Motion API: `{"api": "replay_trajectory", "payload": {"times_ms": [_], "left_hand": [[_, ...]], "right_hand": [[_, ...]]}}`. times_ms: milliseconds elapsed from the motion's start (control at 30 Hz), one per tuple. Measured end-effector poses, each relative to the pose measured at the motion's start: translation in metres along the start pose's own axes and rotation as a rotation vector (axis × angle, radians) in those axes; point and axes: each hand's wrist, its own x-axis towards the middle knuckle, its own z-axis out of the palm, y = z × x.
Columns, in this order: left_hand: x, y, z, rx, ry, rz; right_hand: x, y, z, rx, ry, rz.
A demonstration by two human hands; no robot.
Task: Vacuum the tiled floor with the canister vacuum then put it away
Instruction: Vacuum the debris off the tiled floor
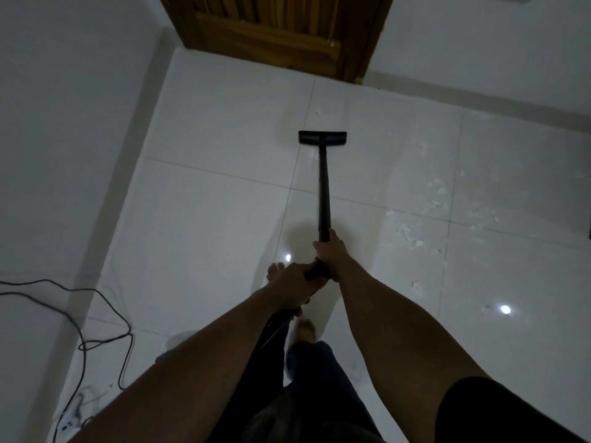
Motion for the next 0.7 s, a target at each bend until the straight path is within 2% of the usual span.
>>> {"api": "replay_trajectory", "payload": {"times_ms": [333, 533, 700], "left_hand": [[0.037, 0.039, -0.096, 0.034, 0.031, 0.061], [0.069, 0.072, -0.130, 0.007, 0.023, -0.004], [0.104, 0.107, -0.161, -0.059, 0.050, -0.051]], "right_hand": [[0.048, -0.098, 0.011, 0.093, 0.003, 0.034], [0.095, -0.134, 0.011, 0.180, 0.008, 0.111], [0.127, -0.181, -0.006, 0.155, 0.005, 0.124]]}}
